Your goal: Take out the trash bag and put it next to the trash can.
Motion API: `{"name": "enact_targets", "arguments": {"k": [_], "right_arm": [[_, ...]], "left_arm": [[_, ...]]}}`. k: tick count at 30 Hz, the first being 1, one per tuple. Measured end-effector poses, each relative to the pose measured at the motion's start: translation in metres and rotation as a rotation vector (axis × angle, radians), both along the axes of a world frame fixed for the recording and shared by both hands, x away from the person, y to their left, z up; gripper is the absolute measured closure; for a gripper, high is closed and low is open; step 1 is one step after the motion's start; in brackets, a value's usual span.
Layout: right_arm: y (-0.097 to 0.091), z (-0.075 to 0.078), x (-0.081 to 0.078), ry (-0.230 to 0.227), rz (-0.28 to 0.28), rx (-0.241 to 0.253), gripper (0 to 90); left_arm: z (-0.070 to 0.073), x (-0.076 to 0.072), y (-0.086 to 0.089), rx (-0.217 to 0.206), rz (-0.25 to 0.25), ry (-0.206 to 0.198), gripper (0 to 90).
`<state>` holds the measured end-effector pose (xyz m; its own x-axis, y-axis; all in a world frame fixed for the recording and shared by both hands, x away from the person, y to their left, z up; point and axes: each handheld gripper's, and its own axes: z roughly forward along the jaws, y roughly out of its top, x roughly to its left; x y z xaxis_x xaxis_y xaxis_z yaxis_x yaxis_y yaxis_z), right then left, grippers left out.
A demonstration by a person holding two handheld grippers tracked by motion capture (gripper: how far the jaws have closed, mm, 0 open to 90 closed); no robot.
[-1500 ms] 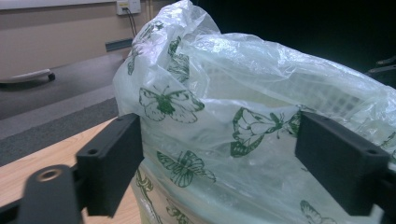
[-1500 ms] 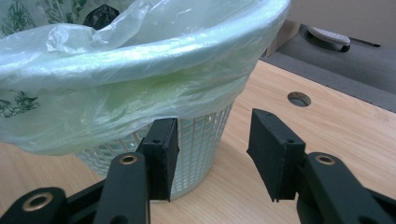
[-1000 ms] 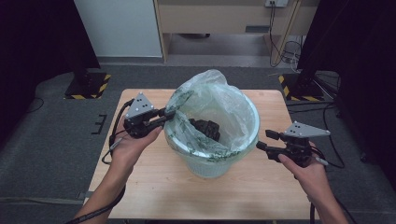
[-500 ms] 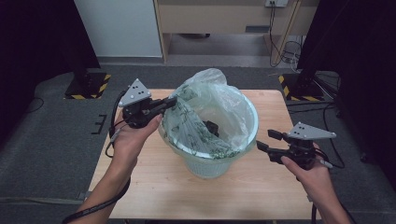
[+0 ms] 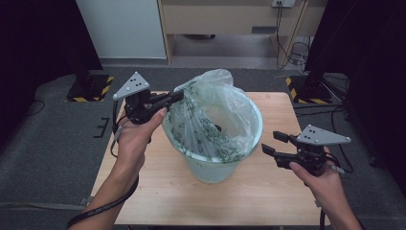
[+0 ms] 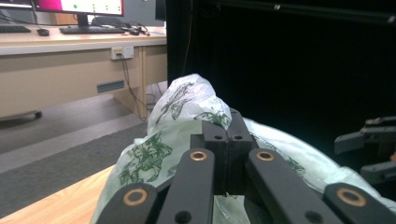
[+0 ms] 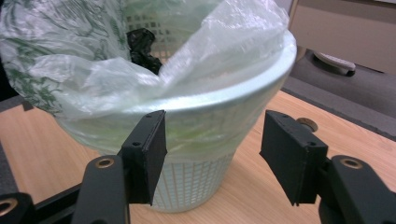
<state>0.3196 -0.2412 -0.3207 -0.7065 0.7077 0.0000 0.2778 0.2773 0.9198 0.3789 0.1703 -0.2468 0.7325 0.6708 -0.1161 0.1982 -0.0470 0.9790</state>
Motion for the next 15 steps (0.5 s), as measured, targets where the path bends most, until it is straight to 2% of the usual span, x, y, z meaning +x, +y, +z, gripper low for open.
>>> {"name": "enact_targets", "arguments": {"k": [2,5,8,15], "right_arm": [[0.002,0.003,-0.001,-0.007,0.004,0.001,40.6],[0.006,0.007,-0.001,-0.007,0.017,0.005,41.1],[0.012,0.011,0.000,-0.014,0.033,0.007,41.4],[0.030,0.018,-0.001,-0.024,0.086,0.005,41.6]], "left_arm": [[0.001,0.001,0.001,-0.010,-0.003,0.007,89.9],[0.000,0.005,0.003,-0.055,-0.010,0.034,89.9],[-0.001,0.008,0.004,-0.021,0.017,0.036,89.9],[-0.006,0.019,0.008,-0.013,0.046,0.071,89.9]]}}
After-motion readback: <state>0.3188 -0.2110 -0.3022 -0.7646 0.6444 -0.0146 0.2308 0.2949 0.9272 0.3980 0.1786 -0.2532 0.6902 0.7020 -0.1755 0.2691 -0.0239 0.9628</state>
